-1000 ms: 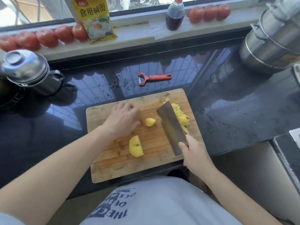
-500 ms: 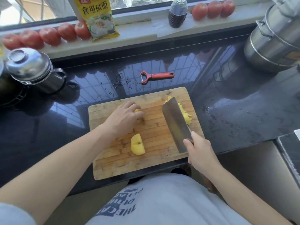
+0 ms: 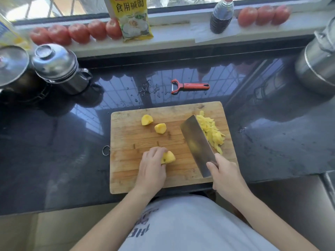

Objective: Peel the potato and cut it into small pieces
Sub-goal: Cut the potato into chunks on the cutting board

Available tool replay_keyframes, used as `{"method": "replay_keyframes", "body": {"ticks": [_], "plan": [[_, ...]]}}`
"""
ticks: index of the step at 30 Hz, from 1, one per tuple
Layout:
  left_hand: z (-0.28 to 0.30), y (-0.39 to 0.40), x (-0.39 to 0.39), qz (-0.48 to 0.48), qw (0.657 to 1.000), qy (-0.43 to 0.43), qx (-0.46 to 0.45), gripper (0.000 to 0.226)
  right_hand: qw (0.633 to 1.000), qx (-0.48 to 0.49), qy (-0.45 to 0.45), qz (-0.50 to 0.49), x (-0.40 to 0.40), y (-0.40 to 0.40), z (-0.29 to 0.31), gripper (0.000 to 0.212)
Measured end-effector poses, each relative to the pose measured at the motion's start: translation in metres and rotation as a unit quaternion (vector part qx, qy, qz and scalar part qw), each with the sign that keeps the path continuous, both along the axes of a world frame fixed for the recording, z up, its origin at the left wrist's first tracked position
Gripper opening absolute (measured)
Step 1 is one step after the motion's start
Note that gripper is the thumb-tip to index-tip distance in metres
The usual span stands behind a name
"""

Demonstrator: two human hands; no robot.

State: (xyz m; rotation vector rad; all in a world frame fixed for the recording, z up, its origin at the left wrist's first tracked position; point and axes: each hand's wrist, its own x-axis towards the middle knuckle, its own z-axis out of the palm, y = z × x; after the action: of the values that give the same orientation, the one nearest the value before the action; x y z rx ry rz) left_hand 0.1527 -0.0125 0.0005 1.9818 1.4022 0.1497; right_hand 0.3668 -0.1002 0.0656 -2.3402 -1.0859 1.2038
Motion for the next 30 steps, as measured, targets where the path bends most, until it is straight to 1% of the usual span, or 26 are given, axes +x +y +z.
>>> {"method": "replay_keyframes", "body": {"ticks": [2, 3, 4, 5, 6, 7, 8, 9, 10, 11, 12, 13, 15, 17, 20, 24, 25, 28, 30], "plan": [[0.000, 0.019, -0.015, -0.078, 0.995, -0.038, -0.044, 0.068, 1.000, -0.003, -0.007, 0.013, 0.000, 0.000, 0.004, 0.023], [0.003, 0.027, -0.021, -0.089, 0.993, -0.045, -0.064, 0.077, 1.000, -0.003, -0.009, 0.018, 0.000, 0.000, 0.005, 0.022], [0.007, 0.032, -0.027, -0.070, 0.993, -0.051, -0.077, 0.081, 1.000, -0.005, -0.010, 0.024, -0.001, -0.001, 0.006, 0.022], [0.012, 0.034, -0.031, -0.023, 0.995, -0.054, -0.082, 0.079, 0.999, -0.005, -0.011, 0.029, -0.002, -0.001, 0.008, 0.022], [0.018, 0.033, -0.033, 0.041, 0.993, -0.063, -0.088, 0.071, 0.999, -0.007, -0.014, 0.036, -0.003, -0.001, 0.010, 0.023], [0.024, 0.029, -0.032, 0.120, 0.985, -0.071, -0.106, 0.056, 0.999, -0.006, -0.019, 0.045, -0.004, -0.001, 0.011, 0.025], [0.030, 0.023, -0.030, 0.206, 0.964, -0.080, -0.145, 0.038, 0.998, -0.004, -0.029, 0.061, -0.007, -0.001, 0.013, 0.027], [0.034, 0.018, -0.026, 0.284, 0.932, -0.091, -0.206, 0.019, 0.996, 0.001, -0.044, 0.081, -0.012, -0.001, 0.015, 0.029], [0.036, 0.013, -0.022, 0.341, 0.896, -0.102, -0.267, 0.012, 0.993, 0.008, -0.062, 0.101, -0.018, 0.000, 0.018, 0.029], [0.035, 0.009, -0.019, 0.370, 0.866, -0.110, -0.318, 0.019, 0.990, 0.018, -0.077, 0.119, -0.024, 0.001, 0.020, 0.027], [0.031, 0.006, -0.016, 0.382, 0.844, -0.122, -0.355, 0.025, 0.986, 0.027, -0.085, 0.137, -0.030, 0.001, 0.020, 0.026], [0.028, 0.002, -0.012, 0.383, 0.832, -0.133, -0.379, 0.028, 0.983, 0.039, -0.090, 0.156, -0.037, 0.001, 0.020, 0.027], [0.021, -0.001, -0.006, 0.372, 0.829, -0.140, -0.394, 0.026, 0.970, 0.069, -0.115, 0.202, -0.047, -0.001, 0.016, 0.030], [0.013, -0.003, -0.003, 0.365, 0.832, -0.149, -0.389, 0.025, 0.942, 0.110, -0.175, 0.265, -0.052, -0.004, 0.011, 0.027], [0.006, -0.005, -0.001, 0.368, 0.824, -0.175, -0.394, 0.023, 0.917, 0.112, -0.216, 0.315, -0.055, -0.005, 0.007, 0.020], [0.008, -0.007, 0.004, 0.380, 0.808, -0.208, -0.399, 0.024, 0.900, 0.113, -0.248, 0.340, -0.057, -0.002, 0.005, 0.025], [0.008, -0.007, 0.005, 0.378, 0.809, -0.215, -0.396, 0.025, 0.896, 0.117, -0.256, 0.342, -0.058, -0.003, 0.004, 0.026], [0.011, -0.009, 0.009, 0.363, 0.825, -0.209, -0.381, 0.031, 0.888, 0.111, -0.279, 0.347, -0.061, -0.003, 0.003, 0.030], [0.011, -0.009, 0.012, 0.362, 0.825, -0.214, -0.378, 0.033, 0.885, 0.109, -0.290, 0.348, -0.062, -0.004, 0.001, 0.033]]}}
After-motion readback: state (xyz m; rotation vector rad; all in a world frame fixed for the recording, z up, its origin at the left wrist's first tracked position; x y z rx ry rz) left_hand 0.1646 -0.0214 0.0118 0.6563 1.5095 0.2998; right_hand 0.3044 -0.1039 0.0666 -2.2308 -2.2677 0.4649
